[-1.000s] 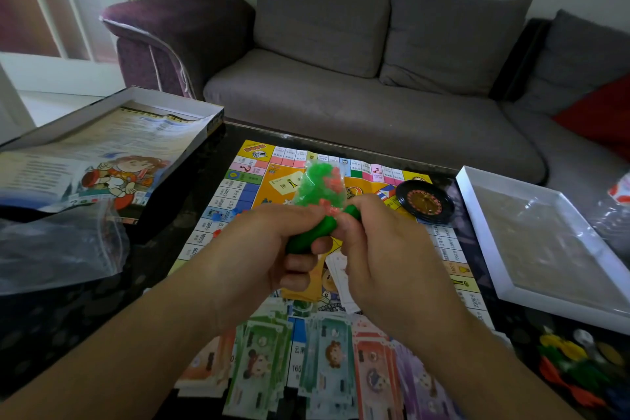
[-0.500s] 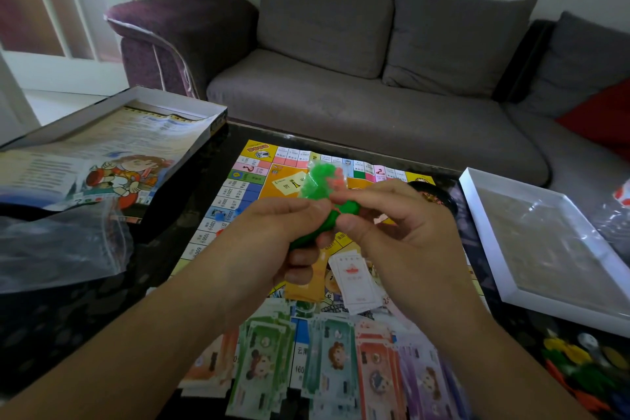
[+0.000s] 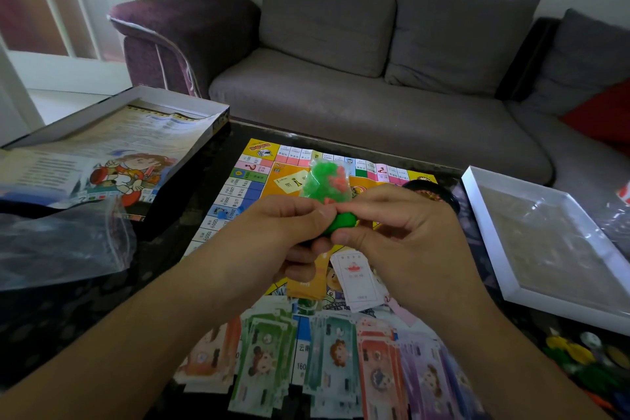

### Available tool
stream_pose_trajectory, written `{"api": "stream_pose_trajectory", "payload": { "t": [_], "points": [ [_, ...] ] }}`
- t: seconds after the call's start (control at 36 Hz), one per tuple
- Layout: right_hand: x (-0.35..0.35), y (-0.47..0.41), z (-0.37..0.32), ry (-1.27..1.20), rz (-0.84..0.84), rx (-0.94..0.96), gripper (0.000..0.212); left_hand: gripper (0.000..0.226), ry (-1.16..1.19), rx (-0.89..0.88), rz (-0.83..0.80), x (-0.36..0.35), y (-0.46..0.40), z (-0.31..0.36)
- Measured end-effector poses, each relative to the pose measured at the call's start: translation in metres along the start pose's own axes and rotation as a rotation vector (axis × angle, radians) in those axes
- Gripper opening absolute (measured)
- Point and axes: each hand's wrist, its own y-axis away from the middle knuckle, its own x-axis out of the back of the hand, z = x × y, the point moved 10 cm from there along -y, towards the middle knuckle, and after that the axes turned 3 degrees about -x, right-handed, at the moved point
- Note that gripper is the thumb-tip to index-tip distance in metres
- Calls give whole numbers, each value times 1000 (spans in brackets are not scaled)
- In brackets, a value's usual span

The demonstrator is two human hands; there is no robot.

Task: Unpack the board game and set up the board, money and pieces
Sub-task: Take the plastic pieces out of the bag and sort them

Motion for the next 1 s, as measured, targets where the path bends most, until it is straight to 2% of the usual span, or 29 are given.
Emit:
{"api": "stream_pose_trajectory", "payload": {
  "t": [0.14,0.22,0.31,0.39,0.5,0.67,0.81,0.92,1.0],
  "points": [
    [-4,2,-2,90,-7,57,30,25,71,58,-8,0,0,-6],
    [-10,4,-5,186,-15,127,21,23,70,132,-15,1,-2,-13],
    [-18,7,-6,246,-27,167,15,35,-20,178,-1,2,-1,-14],
    [-26,9,-5,214,-36,133,18,41,-144,150,48,4,4,-7],
    [-37,11,-3,164,-63,55,18,41,-186,133,105,11,7,-4],
    [-55,15,1,-42,-177,-78,27,41,-284,78,122,25,6,11],
    [-56,14,1,-62,-107,-98,26,48,-334,99,98,29,5,10],
    [-41,10,10,-78,25,-124,14,45,-270,149,20,21,6,2],
    [-38,9,12,-144,22,-145,20,39,-154,162,1,19,6,-1]
  ]
}}
